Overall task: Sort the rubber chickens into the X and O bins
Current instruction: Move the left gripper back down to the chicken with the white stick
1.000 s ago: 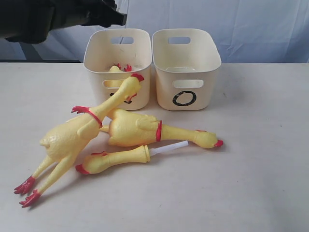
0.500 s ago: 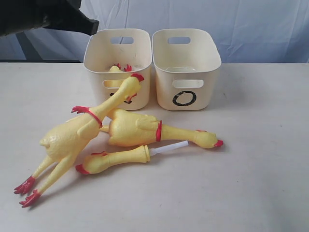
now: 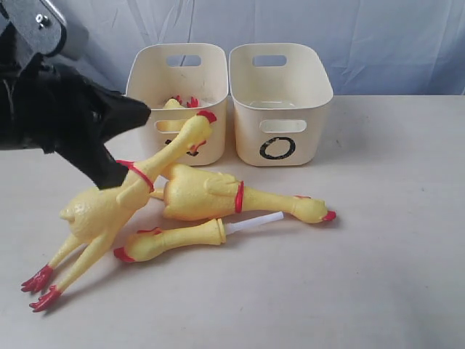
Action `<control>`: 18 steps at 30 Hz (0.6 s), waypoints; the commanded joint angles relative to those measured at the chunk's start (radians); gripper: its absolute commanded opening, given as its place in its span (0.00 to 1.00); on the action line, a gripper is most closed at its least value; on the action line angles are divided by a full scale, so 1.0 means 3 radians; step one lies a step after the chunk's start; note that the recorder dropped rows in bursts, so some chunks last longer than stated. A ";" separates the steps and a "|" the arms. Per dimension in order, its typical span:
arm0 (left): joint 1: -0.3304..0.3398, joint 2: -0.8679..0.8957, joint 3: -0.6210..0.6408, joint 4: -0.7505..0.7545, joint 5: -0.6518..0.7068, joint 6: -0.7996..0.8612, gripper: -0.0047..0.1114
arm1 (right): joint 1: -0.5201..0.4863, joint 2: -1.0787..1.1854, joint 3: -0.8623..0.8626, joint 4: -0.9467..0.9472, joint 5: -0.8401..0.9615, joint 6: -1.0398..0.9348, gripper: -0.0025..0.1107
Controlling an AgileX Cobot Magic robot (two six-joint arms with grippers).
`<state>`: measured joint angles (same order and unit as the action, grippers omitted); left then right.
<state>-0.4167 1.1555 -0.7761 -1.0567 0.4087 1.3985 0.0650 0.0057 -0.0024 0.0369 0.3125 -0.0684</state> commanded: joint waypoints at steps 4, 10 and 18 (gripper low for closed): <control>-0.0088 0.0303 0.0148 0.0226 0.0354 -0.0016 0.23 | -0.0017 -0.0019 0.0008 0.0003 -0.0023 -0.0004 0.01; -0.0541 0.0717 0.0196 0.0729 0.0108 -0.0251 0.36 | -0.0017 -0.0019 0.0008 0.0003 -0.0023 -0.0004 0.01; -0.0876 0.1219 0.0196 0.2014 -0.0176 -0.1321 0.39 | -0.0017 -0.0019 0.0008 0.0003 -0.0023 -0.0004 0.01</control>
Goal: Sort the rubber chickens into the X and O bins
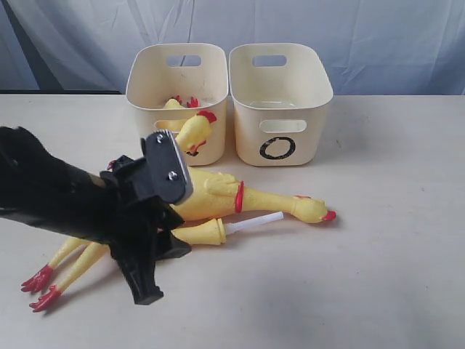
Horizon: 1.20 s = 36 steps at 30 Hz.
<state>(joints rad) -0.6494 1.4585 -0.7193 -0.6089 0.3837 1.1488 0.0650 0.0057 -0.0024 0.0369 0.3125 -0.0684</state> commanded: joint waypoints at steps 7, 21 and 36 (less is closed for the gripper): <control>-0.0106 0.0412 0.0006 0.1151 -0.0160 -0.0980 0.39 | -0.0017 -0.0019 0.0008 0.0003 -0.0023 -0.0004 0.01; -0.0106 0.0685 0.0006 0.1401 -0.0357 -0.1126 0.54 | -0.0017 -0.0019 0.0008 0.0003 -0.0023 -0.0004 0.01; -0.0100 0.0706 0.0006 0.1597 -0.0609 -0.1209 0.54 | -0.0017 -0.0019 0.0008 -0.0003 -0.0023 -0.0004 0.01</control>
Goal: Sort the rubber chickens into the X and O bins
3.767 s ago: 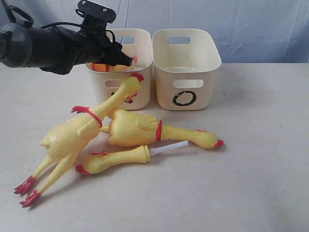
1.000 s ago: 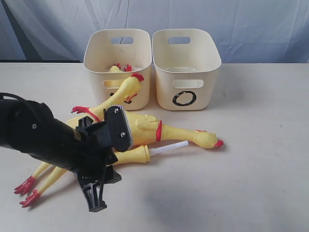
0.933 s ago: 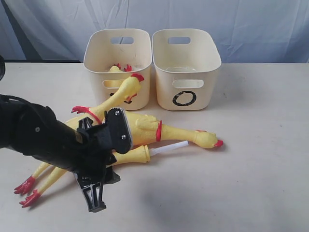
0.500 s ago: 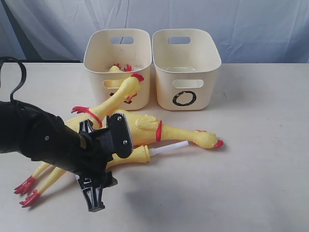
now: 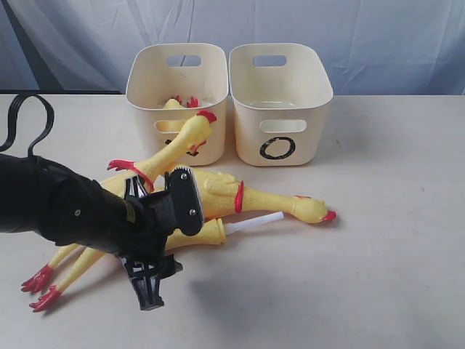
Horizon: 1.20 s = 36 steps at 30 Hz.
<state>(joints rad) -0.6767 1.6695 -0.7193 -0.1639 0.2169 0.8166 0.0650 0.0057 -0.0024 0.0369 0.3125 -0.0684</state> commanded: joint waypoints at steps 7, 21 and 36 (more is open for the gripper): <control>-0.0009 0.0028 0.0006 0.0237 -0.0061 -0.0256 0.54 | -0.0017 -0.0019 0.0008 -0.0003 -0.0023 -0.0004 0.01; -0.0009 0.0295 0.0006 0.0294 -0.0203 -0.0265 0.54 | -0.0017 -0.0019 0.0008 -0.0003 -0.0023 -0.0004 0.01; -0.0009 0.0295 -0.0148 0.0972 0.0211 -0.1095 0.53 | -0.0017 -0.0019 0.0008 -0.0003 -0.0023 -0.0004 0.01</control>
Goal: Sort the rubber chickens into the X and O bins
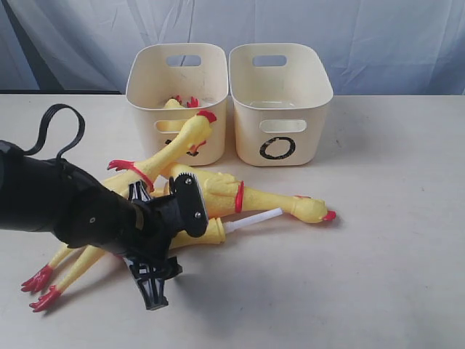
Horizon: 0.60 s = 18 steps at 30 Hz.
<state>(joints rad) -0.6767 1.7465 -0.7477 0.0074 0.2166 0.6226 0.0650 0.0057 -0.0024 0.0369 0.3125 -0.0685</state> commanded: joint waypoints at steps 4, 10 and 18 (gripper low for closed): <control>-0.0009 0.0038 -0.0068 0.0746 0.0258 -0.0767 0.53 | -0.0017 -0.0019 0.0008 -0.0003 -0.0023 -0.0003 0.01; -0.0015 0.0038 -0.0068 0.0785 0.0263 -0.0853 0.53 | -0.0017 -0.0019 0.0008 -0.0003 -0.0023 -0.0003 0.01; -0.0033 0.0018 -0.0074 0.0454 0.0324 -0.0853 0.53 | -0.0017 -0.0019 0.0008 -0.0003 -0.0023 -0.0003 0.01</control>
<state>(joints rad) -0.6767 1.7528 -0.7687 0.1882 0.2788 0.3790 0.0650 0.0057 -0.0024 0.0369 0.3125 -0.0685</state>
